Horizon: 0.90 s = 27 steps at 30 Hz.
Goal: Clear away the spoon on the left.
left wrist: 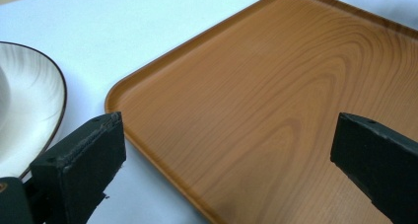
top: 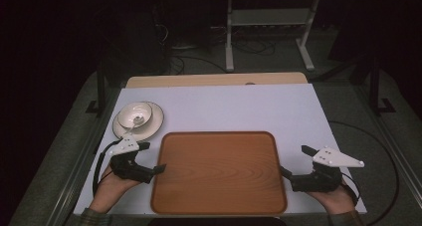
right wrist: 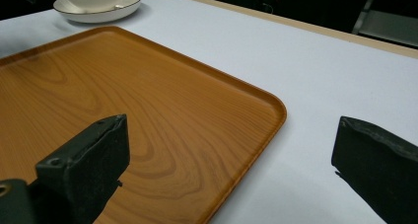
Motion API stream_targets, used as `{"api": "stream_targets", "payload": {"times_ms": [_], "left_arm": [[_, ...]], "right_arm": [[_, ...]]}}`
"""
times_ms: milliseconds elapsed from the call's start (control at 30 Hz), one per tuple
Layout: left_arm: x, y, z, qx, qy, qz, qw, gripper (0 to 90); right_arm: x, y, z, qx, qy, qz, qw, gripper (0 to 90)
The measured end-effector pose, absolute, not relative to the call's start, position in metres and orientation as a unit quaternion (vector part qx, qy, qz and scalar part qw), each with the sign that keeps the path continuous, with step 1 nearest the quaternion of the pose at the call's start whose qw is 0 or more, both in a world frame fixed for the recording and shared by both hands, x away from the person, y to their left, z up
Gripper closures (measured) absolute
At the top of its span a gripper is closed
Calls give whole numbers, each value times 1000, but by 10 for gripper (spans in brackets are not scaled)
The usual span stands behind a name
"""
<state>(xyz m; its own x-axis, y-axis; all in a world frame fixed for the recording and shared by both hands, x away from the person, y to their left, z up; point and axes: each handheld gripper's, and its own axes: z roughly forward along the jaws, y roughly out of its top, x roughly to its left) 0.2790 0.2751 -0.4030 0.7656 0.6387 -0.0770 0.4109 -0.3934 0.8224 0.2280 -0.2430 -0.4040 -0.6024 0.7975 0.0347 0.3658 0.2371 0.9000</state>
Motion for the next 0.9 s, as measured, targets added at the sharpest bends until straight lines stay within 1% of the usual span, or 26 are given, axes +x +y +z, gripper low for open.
{"api": "stream_targets", "payload": {"times_ms": [133,200,267,300,433,467,767,800,900], "left_arm": [[280,274,-403,826,319,124,448,0],[282,273,-403,822,324,123,451,62],[283,273,-403,823,322,121,452,68],[283,273,-402,821,323,123,455,143],[286,273,-400,819,325,125,456,171],[287,273,-400,818,327,124,456,216],[300,278,-395,811,339,118,462,487],[302,277,-395,810,341,117,462,487],[307,277,-396,813,342,117,456,550]], "right_arm": [[228,-243,-404,384,754,483,224,7],[228,-243,-405,385,753,485,223,7],[228,-243,-405,385,753,485,223,7],[227,-245,-405,385,751,487,224,6],[227,-247,-405,388,748,489,226,7],[227,-248,-405,390,746,490,227,7],[223,-250,-405,397,744,486,231,7],[222,-250,-405,398,743,486,232,7],[221,-253,-405,400,741,486,236,7]]}}
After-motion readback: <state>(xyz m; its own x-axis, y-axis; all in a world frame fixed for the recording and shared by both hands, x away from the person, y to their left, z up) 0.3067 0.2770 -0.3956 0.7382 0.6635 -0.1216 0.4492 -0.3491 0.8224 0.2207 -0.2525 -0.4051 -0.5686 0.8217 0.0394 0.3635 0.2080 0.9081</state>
